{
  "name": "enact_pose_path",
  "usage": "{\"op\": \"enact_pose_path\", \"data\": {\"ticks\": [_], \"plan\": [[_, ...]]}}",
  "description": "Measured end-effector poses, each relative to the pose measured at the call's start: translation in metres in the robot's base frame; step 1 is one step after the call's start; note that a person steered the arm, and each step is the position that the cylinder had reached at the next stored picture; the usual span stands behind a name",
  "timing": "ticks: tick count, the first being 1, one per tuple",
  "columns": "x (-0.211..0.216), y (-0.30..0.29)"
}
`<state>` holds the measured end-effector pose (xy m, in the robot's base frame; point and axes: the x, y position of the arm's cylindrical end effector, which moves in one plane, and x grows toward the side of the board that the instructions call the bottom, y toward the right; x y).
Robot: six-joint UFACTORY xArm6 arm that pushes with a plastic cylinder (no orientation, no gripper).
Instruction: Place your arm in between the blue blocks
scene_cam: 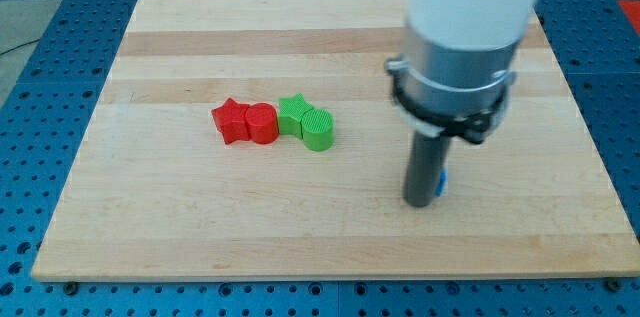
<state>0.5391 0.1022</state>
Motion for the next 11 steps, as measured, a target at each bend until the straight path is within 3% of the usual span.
{"op": "enact_pose_path", "data": {"ticks": [3, 4, 6, 7, 9, 11], "plan": [[-0.112, 0.071], [-0.13, 0.096], [-0.112, 0.106], [-0.09, 0.05], [-0.105, -0.001], [-0.106, 0.025]]}}
